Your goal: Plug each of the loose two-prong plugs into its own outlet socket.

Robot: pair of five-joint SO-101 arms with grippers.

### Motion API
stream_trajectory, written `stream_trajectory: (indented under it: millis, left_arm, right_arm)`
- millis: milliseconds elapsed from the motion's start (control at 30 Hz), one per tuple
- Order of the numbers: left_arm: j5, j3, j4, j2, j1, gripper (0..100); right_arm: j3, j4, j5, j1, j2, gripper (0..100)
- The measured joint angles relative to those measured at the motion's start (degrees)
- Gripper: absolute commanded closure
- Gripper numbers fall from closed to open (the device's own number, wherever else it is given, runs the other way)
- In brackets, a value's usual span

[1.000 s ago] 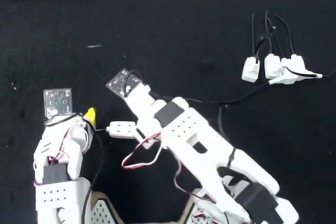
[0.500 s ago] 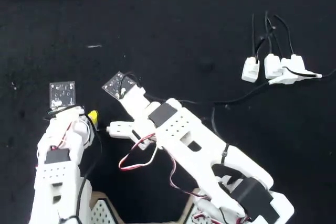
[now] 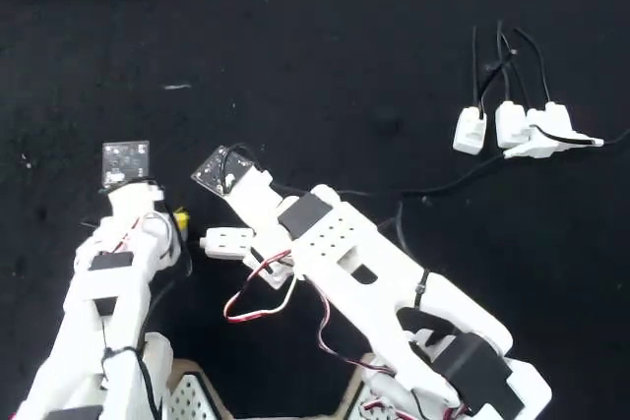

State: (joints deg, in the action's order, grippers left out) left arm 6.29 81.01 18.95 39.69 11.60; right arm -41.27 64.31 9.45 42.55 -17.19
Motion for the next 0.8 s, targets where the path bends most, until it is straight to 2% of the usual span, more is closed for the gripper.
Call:
stream_trajectory:
  millis: [267, 467, 633, 800]
  left_arm:
    - [0.18, -0.62, -0.18, -1.67, -3.16, 78]
    - [0.0, -2.81, 5.45, -1.67, -3.78, 78]
    - [5.45, -3.6, 9.41, -1.32, -6.77, 78]
    - [7.65, -4.4, 11.43, -1.14, -8.09, 78]
  right_arm:
    - [-1.14, -4.48, 0.0, 0.0, 0.0, 98.8]
    - [-1.23, -6.07, 0.0, 0.0, 0.0, 98.8]
    - [-1.23, -6.77, 0.0, -0.09, 0.0, 98.8]
    - [-0.09, -6.77, 0.18, -4.13, 0.0, 98.8]
